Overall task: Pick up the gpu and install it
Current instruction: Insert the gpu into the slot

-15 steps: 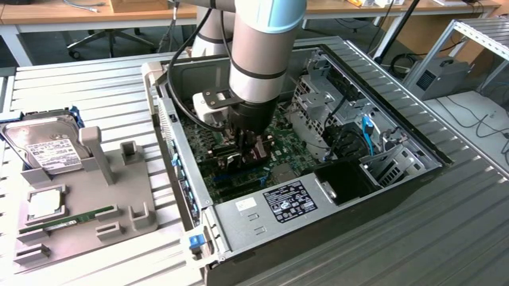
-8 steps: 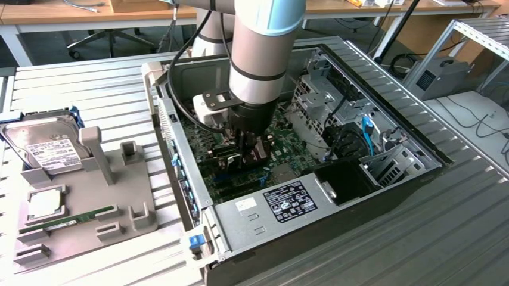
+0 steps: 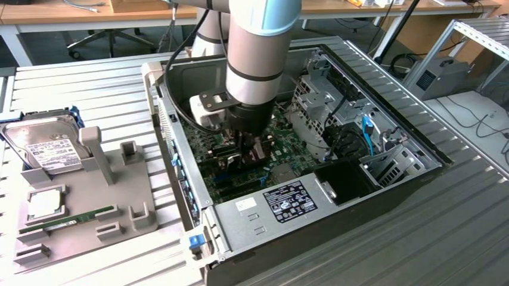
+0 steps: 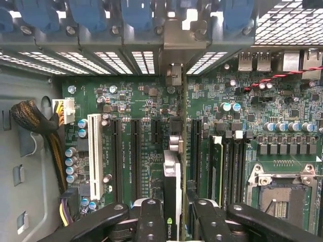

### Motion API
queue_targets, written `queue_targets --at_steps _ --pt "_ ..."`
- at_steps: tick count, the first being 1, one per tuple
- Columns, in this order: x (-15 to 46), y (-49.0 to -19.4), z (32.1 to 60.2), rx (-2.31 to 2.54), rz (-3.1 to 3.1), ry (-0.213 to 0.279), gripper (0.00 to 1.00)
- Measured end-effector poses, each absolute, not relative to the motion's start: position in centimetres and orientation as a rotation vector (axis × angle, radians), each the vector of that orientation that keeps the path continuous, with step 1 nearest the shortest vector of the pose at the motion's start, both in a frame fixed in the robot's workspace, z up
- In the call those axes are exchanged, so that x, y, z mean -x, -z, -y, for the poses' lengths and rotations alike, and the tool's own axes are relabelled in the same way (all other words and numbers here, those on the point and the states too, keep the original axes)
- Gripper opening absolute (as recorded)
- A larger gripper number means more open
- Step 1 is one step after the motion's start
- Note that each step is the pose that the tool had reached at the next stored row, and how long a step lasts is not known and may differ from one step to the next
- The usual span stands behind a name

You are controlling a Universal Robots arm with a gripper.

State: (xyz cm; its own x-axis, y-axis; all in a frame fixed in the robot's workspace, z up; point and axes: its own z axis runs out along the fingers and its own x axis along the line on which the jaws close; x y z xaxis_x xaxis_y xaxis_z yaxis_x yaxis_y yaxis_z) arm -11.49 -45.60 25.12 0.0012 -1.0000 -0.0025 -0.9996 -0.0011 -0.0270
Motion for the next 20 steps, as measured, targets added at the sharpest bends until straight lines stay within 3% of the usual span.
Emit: queue_targets --at_steps 20 --pt "12.22 -25.25 45.50 2.200 -2.198 0.044 0.27"
